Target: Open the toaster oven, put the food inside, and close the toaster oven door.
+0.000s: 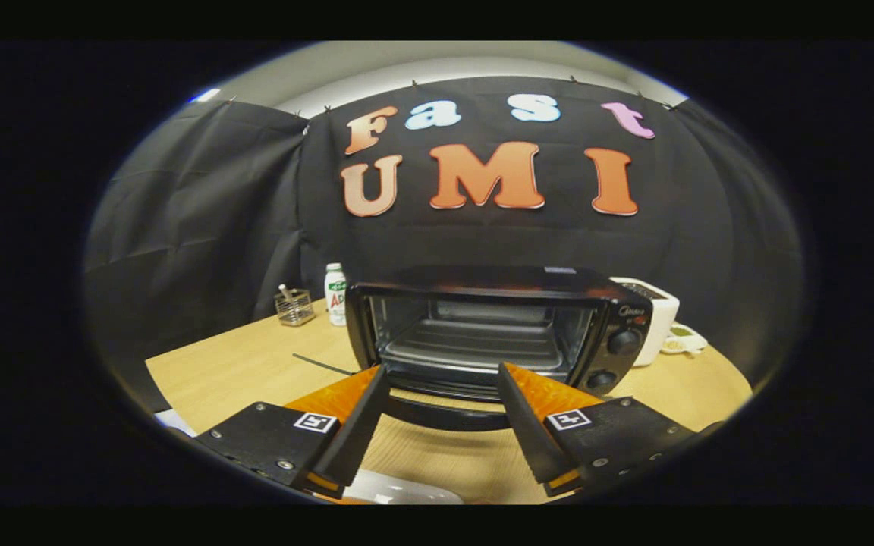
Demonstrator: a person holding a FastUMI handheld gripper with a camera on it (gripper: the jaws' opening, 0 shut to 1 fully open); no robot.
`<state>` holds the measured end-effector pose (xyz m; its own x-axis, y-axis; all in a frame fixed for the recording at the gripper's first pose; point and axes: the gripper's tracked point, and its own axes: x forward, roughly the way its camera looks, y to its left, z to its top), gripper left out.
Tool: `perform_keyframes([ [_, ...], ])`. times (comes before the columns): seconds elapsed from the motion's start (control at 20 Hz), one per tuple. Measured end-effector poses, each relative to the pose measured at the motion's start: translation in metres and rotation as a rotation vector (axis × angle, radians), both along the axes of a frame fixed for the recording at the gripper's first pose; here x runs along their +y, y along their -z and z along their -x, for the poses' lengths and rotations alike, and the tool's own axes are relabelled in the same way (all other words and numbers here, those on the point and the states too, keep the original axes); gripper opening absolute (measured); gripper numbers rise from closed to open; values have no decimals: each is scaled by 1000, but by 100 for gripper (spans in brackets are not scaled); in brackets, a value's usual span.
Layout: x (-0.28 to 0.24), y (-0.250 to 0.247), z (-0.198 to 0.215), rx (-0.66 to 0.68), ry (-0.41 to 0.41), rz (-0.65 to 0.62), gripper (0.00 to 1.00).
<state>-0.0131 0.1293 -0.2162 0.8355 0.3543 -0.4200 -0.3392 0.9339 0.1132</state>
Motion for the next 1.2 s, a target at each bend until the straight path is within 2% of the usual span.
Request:
perform_keyframes([
  [0.1, -2, 14, 12, 78, -10, -55, 85],
  [0.3, -14, 51, 21, 218, 37, -95, 85],
  [0.45, -17, 57, 23, 226, 40, -99, 82],
  [0.7, -22, 85, 39, 298, 15, -29, 81],
  [1.0, -23, 73, 43, 286, 7, -40, 80],
  [1.2, -18, 64, 69, 289, -59, -58, 83],
])
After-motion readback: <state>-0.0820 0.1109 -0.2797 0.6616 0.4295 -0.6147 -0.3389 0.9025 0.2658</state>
